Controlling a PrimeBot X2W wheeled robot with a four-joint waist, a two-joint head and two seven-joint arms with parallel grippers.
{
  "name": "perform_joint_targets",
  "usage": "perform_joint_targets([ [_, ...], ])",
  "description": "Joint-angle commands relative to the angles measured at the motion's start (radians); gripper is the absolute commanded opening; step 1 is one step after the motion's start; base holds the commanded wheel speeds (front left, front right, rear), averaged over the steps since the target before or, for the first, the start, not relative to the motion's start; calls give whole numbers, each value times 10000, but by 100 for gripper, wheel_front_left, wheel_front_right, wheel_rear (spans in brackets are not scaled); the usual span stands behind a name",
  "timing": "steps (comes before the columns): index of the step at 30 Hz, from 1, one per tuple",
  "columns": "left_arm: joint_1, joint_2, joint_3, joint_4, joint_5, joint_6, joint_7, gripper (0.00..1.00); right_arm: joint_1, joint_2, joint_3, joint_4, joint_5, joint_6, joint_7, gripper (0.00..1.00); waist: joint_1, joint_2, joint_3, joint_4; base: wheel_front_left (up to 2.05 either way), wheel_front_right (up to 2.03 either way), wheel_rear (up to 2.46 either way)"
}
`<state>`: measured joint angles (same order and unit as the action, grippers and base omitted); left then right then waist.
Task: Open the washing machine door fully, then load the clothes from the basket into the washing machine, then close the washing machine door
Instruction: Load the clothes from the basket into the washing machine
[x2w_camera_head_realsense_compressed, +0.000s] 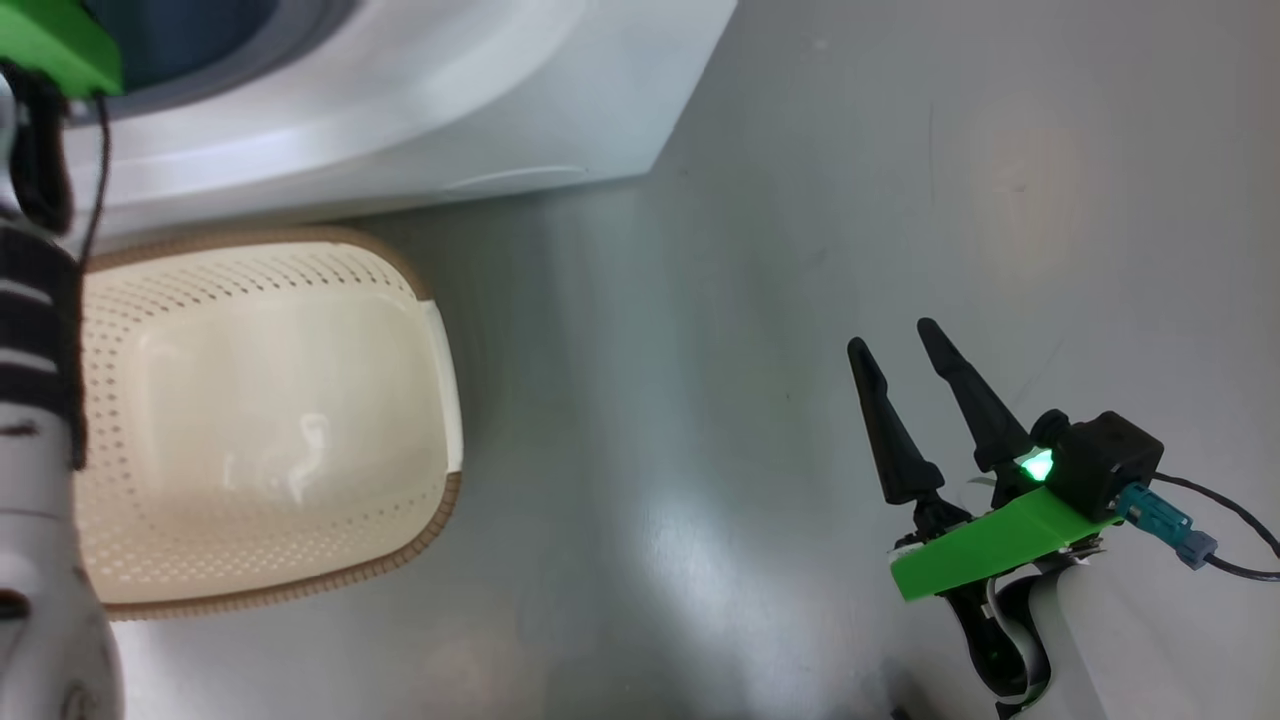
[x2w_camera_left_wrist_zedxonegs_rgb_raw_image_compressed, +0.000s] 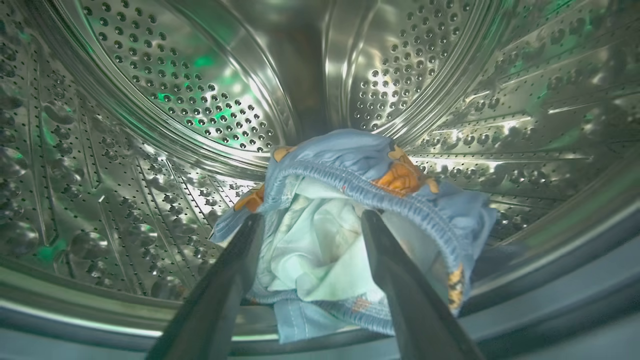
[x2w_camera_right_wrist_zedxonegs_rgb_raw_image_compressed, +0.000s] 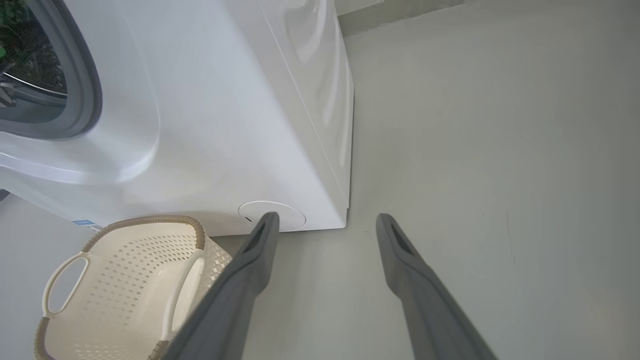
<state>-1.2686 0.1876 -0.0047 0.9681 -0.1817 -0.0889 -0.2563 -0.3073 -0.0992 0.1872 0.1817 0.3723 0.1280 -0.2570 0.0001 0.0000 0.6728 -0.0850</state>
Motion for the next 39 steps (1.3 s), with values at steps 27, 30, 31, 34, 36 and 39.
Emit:
perform_joint_targets([
  [27,7540,-645,2084,-6274,-50,-75,-55,100,1223,-62,496,218,31,27,-48,100,-1,0,-3806,607,0,0,0],
  [30,8325,-777,2185,-6858,66,-106,-55,100,1396,-77,505,219,63,27,-48,100,-1,0,-4146,666,0,0,0],
  [31,8576,-836,2225,-7034,78,-108,-55,100,1440,-83,514,219,71,27,-48,100,-1,0,-4256,673,0,0,0],
  [34,9266,-993,2338,-7531,69,-114,-55,100,1569,-108,519,222,68,27,-48,100,-1,0,-4536,692,0,0,0],
  [36,9735,-1063,2293,-7865,230,-111,-55,100,1663,-119,503,224,13,27,-48,100,-1,0,-4718,710,0,0,0],
  [39,10489,-1199,2304,-8343,259,-10,-55,100,1821,-132,551,223,-60,27,-48,100,-1,0,-5011,684,0,0,0],
])
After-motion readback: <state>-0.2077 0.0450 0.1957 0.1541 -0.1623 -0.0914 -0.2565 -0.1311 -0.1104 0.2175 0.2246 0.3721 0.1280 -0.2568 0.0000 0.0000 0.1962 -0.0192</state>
